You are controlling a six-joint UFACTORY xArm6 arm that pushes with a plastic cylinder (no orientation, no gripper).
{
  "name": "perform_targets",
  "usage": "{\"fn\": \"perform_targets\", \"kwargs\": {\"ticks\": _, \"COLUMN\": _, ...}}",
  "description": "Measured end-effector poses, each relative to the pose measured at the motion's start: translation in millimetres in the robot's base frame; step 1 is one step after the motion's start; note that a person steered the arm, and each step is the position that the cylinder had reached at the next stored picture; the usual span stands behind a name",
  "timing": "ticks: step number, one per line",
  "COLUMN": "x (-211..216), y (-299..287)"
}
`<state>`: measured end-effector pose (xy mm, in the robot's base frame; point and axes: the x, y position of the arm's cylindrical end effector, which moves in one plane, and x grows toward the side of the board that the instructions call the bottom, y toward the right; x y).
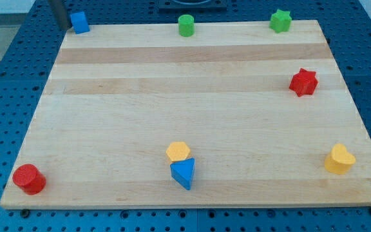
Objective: Push blue cube slightly towards right
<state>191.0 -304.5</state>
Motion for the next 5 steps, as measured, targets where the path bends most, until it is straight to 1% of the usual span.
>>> {"fn": "perform_targets", "kwargs": {"ticks": 3, "x": 2, "y": 6}}
{"fn": "perform_targets", "kwargs": {"ticks": 5, "x": 6, "y": 51}}
